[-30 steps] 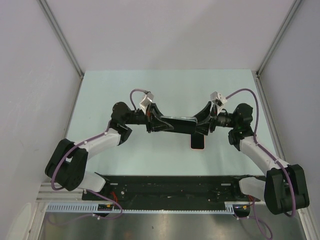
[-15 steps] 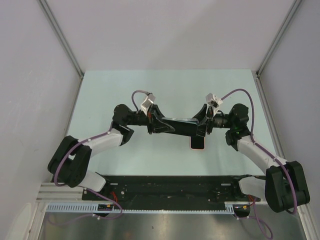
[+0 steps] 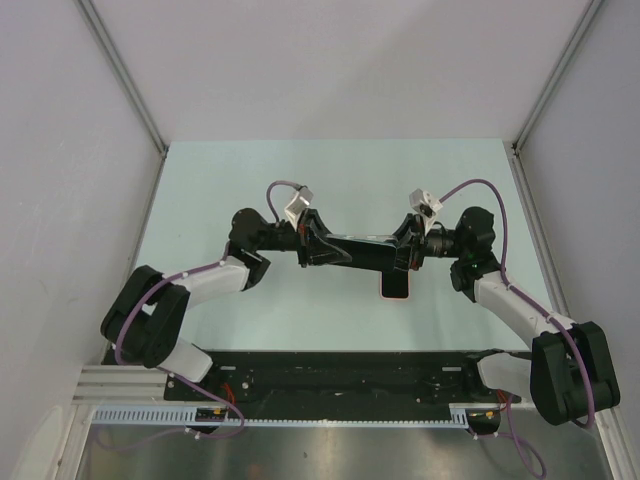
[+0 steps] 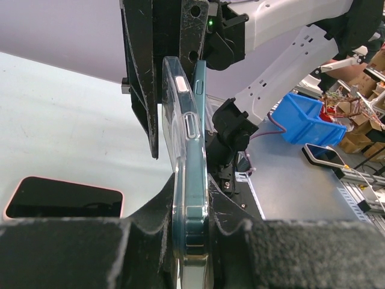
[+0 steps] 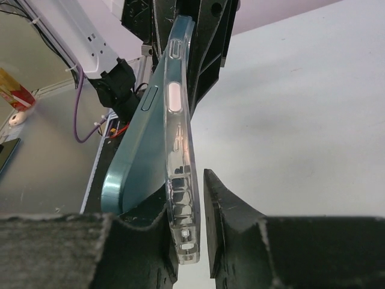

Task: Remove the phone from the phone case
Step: Remove the phone case from the phone.

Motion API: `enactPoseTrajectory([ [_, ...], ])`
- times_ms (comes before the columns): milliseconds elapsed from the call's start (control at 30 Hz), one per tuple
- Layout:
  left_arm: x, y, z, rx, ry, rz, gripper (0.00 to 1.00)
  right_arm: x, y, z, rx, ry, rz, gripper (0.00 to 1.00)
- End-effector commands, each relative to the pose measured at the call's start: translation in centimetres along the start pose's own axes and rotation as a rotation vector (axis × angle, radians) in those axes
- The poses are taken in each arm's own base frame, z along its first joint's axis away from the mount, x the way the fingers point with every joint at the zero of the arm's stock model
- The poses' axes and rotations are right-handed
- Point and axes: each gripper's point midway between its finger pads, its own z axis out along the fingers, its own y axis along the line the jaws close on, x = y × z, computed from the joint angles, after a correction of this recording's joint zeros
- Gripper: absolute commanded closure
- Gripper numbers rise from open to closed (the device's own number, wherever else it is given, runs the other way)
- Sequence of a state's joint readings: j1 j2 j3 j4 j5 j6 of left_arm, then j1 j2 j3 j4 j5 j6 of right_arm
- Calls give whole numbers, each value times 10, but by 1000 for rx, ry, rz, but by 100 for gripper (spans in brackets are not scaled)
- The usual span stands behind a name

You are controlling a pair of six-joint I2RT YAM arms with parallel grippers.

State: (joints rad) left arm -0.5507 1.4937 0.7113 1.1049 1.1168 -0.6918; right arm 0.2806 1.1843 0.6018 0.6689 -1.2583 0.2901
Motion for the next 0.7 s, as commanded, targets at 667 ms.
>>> enactPoseTrajectory([
  [667, -10, 9, 5, -48, -55, 16, 64, -5, 5, 1, 2, -5, -82, 100],
])
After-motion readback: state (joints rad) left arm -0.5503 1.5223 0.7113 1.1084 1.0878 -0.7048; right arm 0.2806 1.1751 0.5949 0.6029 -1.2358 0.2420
